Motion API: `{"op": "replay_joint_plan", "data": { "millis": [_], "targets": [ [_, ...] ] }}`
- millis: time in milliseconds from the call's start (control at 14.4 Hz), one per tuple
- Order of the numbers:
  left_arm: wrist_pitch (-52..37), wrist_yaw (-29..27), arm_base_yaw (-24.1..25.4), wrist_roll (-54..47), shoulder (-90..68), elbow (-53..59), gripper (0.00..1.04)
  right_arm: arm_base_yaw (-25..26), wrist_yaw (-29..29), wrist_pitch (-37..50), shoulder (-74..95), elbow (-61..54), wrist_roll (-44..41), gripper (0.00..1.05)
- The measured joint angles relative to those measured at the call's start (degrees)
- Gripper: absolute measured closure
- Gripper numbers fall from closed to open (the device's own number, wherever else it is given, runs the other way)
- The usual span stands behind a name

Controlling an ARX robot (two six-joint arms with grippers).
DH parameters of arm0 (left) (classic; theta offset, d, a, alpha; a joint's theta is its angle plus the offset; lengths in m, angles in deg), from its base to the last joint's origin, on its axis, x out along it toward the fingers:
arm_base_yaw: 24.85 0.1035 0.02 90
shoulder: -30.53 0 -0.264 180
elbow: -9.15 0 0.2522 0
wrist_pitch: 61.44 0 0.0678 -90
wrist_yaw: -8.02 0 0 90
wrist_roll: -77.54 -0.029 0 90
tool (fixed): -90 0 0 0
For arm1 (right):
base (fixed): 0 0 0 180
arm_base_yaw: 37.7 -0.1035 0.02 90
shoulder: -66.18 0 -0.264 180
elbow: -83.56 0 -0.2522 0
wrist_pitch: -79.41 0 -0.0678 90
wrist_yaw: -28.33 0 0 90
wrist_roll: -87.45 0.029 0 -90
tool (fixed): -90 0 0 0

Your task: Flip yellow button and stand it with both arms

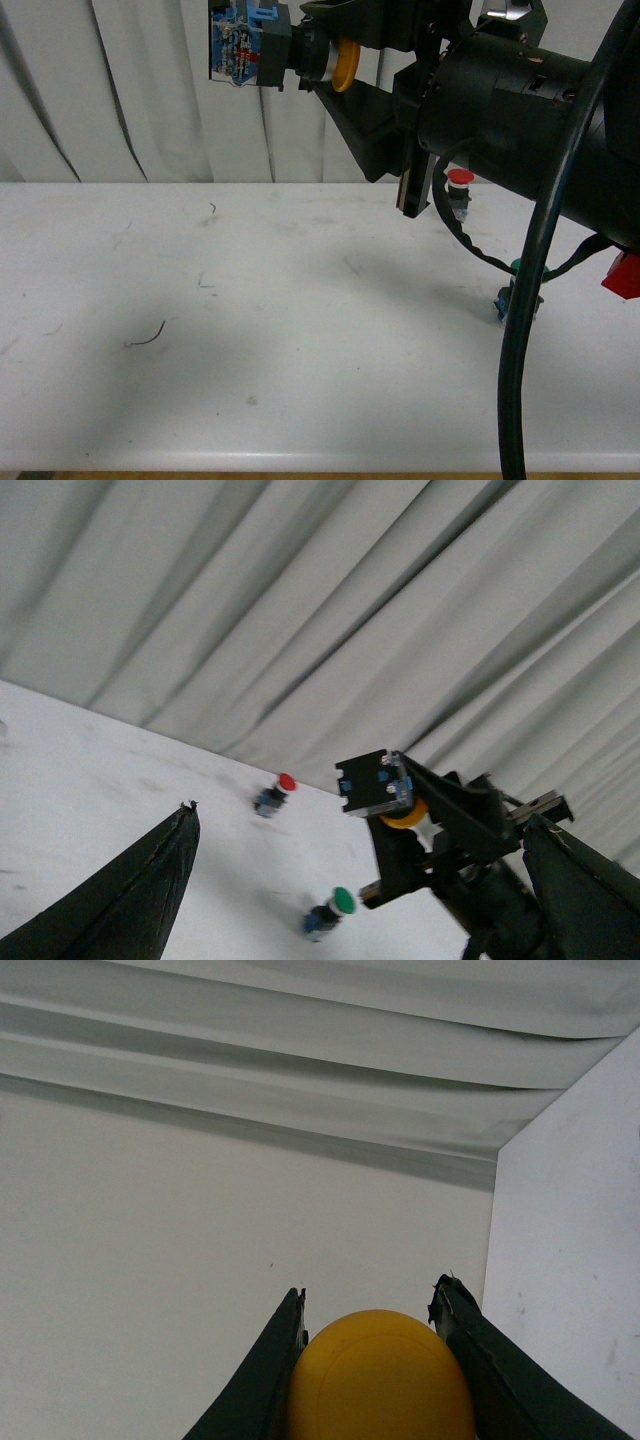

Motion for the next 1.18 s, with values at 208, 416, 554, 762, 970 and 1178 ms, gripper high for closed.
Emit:
{"op": "replay_joint_plan", "data": {
  "millis": [208, 416, 554, 762, 970, 1178],
  "targets": [
    [20.3, -9.9, -2.0, -16.5, 19.1, 0.2, 0.07, 0.1, 0.0, 0.0, -0.2, -0.1, 0.0, 0.69],
    [36.7, -22.7, -12.4, -28.9, 31.5, -0.7, 0.11, 0.1, 0.0, 0.0, -0.9, -0.1, 0.0, 0.69],
    [45.6, -32.1, -10.2, -36.1, 36.9, 1.0, 0.44, 0.1, 0.2, 0.0, -1.2, -0.2, 0.0, 0.69],
    [45.5, -25.8, -4.6, -37.5, 39.8, 4.2, 0.80, 0.1, 0.2, 0.0, -1.2, -0.8, 0.0, 0.69],
    [45.5, -17.0, 5.9, -37.5, 41.8, 6.4, 1.03, 0.1, 0.2, 0.0, -1.2, -1.1, 0.0, 0.69],
    [45.1, -15.8, 5.2, -37.6, 43.5, 8.5, 1.03, 0.1, 0.3, 0.0, -1.4, -1.1, 0.0, 0.69]
  ]
}}
